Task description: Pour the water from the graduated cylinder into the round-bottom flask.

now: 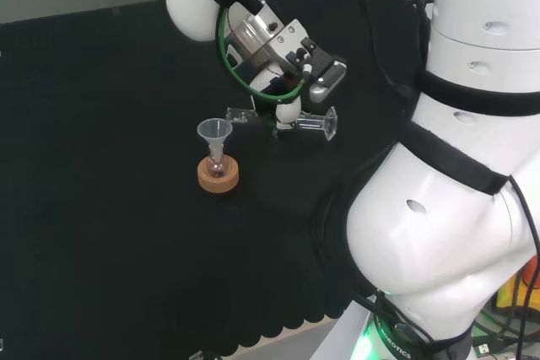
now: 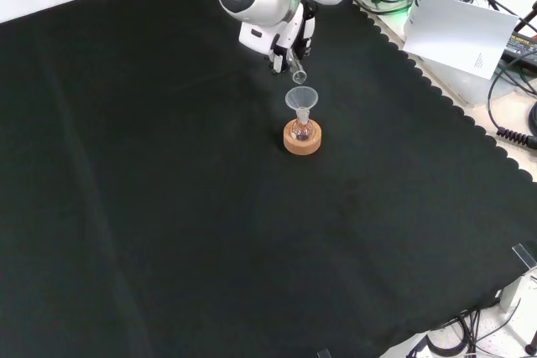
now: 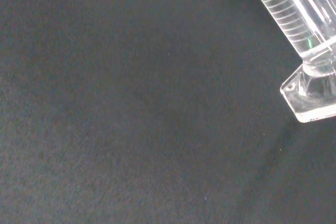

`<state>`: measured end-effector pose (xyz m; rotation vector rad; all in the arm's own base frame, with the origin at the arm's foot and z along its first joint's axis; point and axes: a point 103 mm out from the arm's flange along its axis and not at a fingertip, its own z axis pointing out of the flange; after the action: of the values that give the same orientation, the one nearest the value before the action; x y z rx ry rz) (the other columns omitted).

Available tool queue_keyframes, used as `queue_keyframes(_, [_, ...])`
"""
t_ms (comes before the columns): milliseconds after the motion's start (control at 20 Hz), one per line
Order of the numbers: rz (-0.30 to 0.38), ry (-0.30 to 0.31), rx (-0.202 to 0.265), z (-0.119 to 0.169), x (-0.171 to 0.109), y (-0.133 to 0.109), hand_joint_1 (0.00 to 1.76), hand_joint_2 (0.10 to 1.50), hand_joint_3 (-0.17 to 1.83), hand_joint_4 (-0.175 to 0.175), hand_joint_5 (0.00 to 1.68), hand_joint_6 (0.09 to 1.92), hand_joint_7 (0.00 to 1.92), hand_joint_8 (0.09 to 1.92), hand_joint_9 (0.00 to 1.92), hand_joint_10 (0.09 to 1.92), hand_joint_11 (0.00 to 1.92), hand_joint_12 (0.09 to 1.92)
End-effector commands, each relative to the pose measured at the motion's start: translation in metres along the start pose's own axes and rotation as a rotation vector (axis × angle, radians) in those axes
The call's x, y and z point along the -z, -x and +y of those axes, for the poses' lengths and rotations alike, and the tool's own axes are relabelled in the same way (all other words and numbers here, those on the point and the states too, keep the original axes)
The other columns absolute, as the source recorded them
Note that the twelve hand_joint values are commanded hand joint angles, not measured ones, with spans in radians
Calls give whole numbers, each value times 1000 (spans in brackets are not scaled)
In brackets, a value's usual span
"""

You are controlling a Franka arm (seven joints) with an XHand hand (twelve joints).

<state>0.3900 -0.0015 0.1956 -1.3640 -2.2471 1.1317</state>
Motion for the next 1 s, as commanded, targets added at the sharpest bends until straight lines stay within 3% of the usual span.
queue_keyframes(50, [-11, -23, -8, 0, 3, -1, 1114, 1145, -4, -95, 938, 1079, 1298, 291, 1451, 87, 1269, 751])
queue_keyframes(1000, [-69, -64, -39, -4, 14, -7, 1113, 1146, -2, -94, 936, 1083, 1302, 276, 1452, 87, 1271, 743])
